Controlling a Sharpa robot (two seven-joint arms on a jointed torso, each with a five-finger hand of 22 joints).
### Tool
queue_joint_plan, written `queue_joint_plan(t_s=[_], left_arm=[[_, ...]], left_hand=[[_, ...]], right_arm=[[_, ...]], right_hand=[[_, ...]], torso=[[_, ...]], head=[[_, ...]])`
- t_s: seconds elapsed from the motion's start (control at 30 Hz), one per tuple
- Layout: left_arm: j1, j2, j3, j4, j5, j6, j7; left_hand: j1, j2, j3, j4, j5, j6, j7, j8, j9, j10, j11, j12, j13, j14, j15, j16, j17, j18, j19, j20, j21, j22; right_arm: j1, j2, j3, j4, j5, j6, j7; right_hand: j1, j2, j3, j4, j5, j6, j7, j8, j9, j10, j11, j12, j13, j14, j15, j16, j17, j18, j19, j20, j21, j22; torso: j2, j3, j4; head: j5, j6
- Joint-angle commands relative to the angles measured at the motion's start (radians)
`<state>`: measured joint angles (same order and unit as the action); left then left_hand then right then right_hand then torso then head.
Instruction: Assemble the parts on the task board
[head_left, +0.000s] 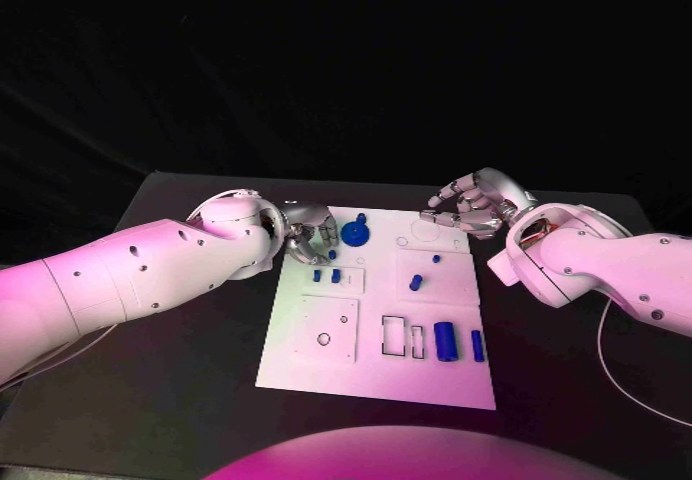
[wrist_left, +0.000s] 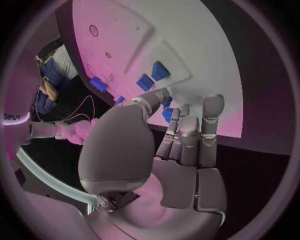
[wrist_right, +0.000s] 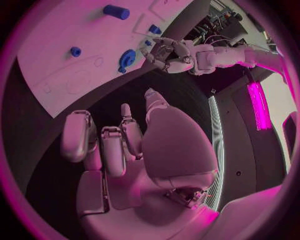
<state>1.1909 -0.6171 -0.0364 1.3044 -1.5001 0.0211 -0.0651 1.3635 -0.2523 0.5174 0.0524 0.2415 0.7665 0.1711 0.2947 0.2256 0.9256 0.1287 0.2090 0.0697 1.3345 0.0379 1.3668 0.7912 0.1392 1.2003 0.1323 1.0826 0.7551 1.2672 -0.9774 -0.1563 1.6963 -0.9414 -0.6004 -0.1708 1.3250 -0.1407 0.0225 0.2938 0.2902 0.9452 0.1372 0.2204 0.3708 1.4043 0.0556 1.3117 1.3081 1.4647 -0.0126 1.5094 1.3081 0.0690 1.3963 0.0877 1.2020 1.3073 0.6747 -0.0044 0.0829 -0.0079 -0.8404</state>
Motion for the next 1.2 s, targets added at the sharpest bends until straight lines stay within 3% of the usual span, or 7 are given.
queue_joint_plan(t_s=[0.03,0.2,0.3,0.37,0.47,0.73,1.2], left_arm=[[0.000,-0.009,0.001,0.011,0.010,-0.028,0.005],[0.000,-0.032,0.009,0.023,0.023,-0.068,0.017],[0.000,-0.057,0.018,0.034,0.087,-0.112,0.039],[0.000,-0.074,0.026,0.042,0.162,-0.137,0.053],[0.001,-0.110,0.036,0.060,0.341,-0.164,0.078],[0.001,-0.194,0.044,0.098,0.820,-0.226,0.263],[-0.006,-0.268,0.045,0.155,1.355,-0.244,0.584]], left_hand=[[0.008,0.012,-0.009,-0.001,0.000,0.006,-0.002,0.001,0.002,-0.008,0.002,-0.002,-0.001,0.000,0.008,-0.001,-0.004,0.020,-0.006,0.002,-0.007,-0.006],[0.020,0.020,-0.010,-0.005,0.001,0.014,0.000,0.004,0.003,-0.011,0.003,0.002,0.001,-0.008,0.009,-0.006,-0.022,0.025,-0.017,0.002,-0.025,-0.033],[0.025,0.024,-0.009,-0.006,0.002,0.020,0.003,0.006,0.004,-0.013,0.004,0.004,0.001,-0.014,0.009,-0.010,-0.035,0.027,-0.023,0.002,-0.035,-0.047],[0.036,0.028,-0.010,-0.007,0.003,0.035,0.018,0.008,0.004,-0.035,0.008,0.006,-0.001,-0.145,0.012,-0.121,-0.288,0.047,-0.100,0.004,-0.134,-0.169],[0.054,0.040,-0.009,-0.010,0.003,0.046,0.031,0.001,-0.001,-0.056,0.014,0.015,-0.002,-0.207,0.014,-0.216,-0.375,0.047,-0.128,0.004,-0.192,-0.206],[0.060,0.069,0.025,-0.015,0.006,0.074,0.050,-0.008,-0.012,-0.057,0.028,0.043,-0.001,-0.281,0.024,-0.368,-0.454,0.045,-0.198,0.011,-0.270,-0.251],[0.030,0.091,-0.009,-0.004,0.005,0.102,0.023,0.004,-0.010,0.082,-0.007,0.200,0.044,-0.278,0.004,-0.338,-0.450,0.046,-0.177,-0.001,-0.300,-0.276]], right_arm=[[0.000,-0.001,0.000,0.000,-0.008,0.006,0.004],[0.000,-0.002,0.000,-0.011,-0.008,0.012,0.008],[0.000,-0.001,0.000,-0.028,-0.013,0.036,0.024],[0.000,-0.001,0.000,-0.037,-0.038,0.064,0.039],[0.000,0.001,0.000,-0.052,-0.118,0.128,0.058],[-0.003,0.017,0.000,-0.093,-0.452,0.292,0.027],[-0.036,0.048,0.000,-0.109,-0.749,0.393,-0.071]], right_hand=[[-0.001,0.010,-0.006,-0.002,0.003,-0.006,-0.004,0.005,0.001,-0.005,-0.005,-0.003,0.012,0.065,-0.007,-0.002,0.075,0.016,-0.007,0.000,-0.005,0.034],[0.003,0.010,-0.005,-0.003,0.003,-0.008,-0.004,0.006,0.002,-0.020,-0.005,-0.026,-0.010,0.061,-0.007,-0.008,0.060,0.020,-0.018,0.000,-0.027,0.021],[0.035,0.004,0.002,-0.002,0.002,-0.018,-0.001,0.010,0.003,-0.215,-0.006,-0.349,-0.302,0.029,-0.008,-0.062,-0.050,0.042,-0.077,0.001,-0.151,-0.049],[0.089,0.001,0.027,-0.006,0.006,-0.026,0.004,0.011,0.004,-0.360,0.002,-0.590,-0.508,-0.031,-0.001,-0.151,-0.216,0.073,-0.167,0.005,-0.330,-0.150],[0.163,-0.021,0.097,-0.002,0.008,-0.038,0.025,0.020,0.006,-0.429,0.030,-0.828,-0.713,-0.076,0.020,-0.223,-0.332,0.088,-0.221,0.021,-0.451,-0.218],[0.213,-0.107,0.256,-0.006,0.004,-0.002,0.021,0.002,-0.025,-0.367,0.041,-1.070,-1.021,-0.034,0.031,-0.185,-0.276,0.076,-0.156,0.027,-0.389,-0.171],[0.197,-0.150,0.280,-0.008,0.001,0.017,0.012,-0.020,-0.039,-0.285,0.028,-1.098,-1.112,0.027,0.023,-0.110,-0.144,0.045,-0.063,0.013,-0.212,-0.058]], torso=[[0.000,0.0001,0.0007],[0.000,-0.0003,-0.0010],[-0.001,-0.0010,-0.0018],[-0.001,-0.0007,-0.0013],[-0.001,-0.0017,0.0000],[0.000,-0.0032,0.0011],[0.000,-0.0007,0.0008]], head=[[-0.001,0.002],[-0.002,0.005],[-0.007,0.006],[-0.013,0.008],[-0.025,0.012],[-0.045,0.015],[-0.049,0.019]])
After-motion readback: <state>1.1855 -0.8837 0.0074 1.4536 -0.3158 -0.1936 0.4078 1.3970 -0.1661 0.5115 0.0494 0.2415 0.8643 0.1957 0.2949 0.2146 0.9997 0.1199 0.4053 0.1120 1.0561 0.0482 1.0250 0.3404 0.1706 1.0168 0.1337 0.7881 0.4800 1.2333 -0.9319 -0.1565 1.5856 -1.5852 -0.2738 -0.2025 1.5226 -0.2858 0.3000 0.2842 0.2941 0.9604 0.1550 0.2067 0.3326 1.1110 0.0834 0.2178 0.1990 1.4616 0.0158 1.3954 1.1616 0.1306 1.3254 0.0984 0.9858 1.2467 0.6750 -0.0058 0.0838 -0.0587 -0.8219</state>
